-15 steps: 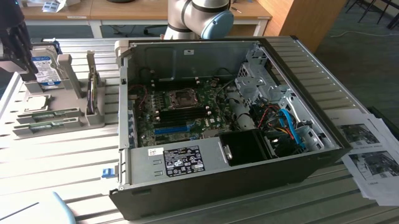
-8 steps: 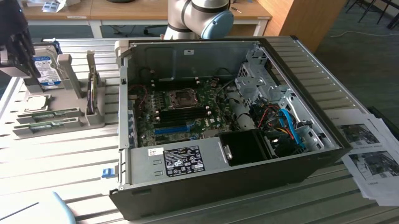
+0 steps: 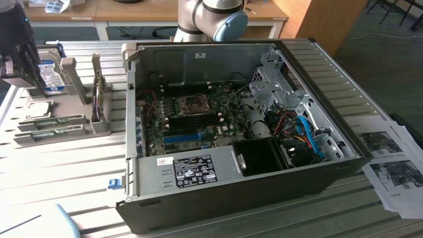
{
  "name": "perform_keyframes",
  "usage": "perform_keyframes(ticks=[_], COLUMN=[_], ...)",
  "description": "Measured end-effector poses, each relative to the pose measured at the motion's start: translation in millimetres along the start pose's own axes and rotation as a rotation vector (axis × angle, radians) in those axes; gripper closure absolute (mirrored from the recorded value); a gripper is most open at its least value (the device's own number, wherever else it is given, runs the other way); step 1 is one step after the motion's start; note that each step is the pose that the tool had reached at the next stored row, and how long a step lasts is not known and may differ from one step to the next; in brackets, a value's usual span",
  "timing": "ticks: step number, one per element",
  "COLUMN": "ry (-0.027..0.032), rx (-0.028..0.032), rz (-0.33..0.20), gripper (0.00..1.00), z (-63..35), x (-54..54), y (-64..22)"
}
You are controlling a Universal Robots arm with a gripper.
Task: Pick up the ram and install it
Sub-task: 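Pick up the ram and move it above insertion slot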
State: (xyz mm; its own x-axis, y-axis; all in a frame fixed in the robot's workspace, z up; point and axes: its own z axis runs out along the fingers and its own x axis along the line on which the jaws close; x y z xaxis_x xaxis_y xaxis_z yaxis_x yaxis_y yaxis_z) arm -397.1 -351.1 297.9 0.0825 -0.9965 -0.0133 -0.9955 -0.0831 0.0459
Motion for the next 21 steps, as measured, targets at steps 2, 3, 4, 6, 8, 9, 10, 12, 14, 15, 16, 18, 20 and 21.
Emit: perform_keyframes(ticks=[2,3,4,6,8,9,10,12,14,15,16,18,20,21], ry=[0.0000,0.0000,0.0000,0.0000,0.0000,-0.0001,-0.0001,0.0000,0.0000,-0.0001,0.0001,0.0001,0.0000,0.0000], rx=[0.0001,0.0000,0.0001,0.0001,0.0001,0.0001,0.0002,0.0000,0.0000,0.0001,-0.0001,-0.0002,0.0000,0.0000], rz=[0.000,0.000,0.000,0.000,0.000,0.000,0.000,0.000,0.000,0.000,0.000,0.000,0.000,0.000], gripper=[0.71,0.71,0.71,0.71,0.71,0.71,0.71,0.71,0.71,0.71,0.71,0.71,0.71,0.71], z=[3.6,5.4,7.2,10.9,14.5,16.4,18.2,21.7,25.4,26.7,26.8,26.8,26.9,26.9], x=[0.1,0.1,0.1,0.1,0.2,0.2,0.2,0.3,0.4,0.4,0.4,0.4,0.4,0.4], y=[-0.2,-0.2,-0.3,-0.5,-0.7,-0.8,-0.8,-1.0,-1.2,-1.2,-1.2,-1.2,-1.2,-1.2])
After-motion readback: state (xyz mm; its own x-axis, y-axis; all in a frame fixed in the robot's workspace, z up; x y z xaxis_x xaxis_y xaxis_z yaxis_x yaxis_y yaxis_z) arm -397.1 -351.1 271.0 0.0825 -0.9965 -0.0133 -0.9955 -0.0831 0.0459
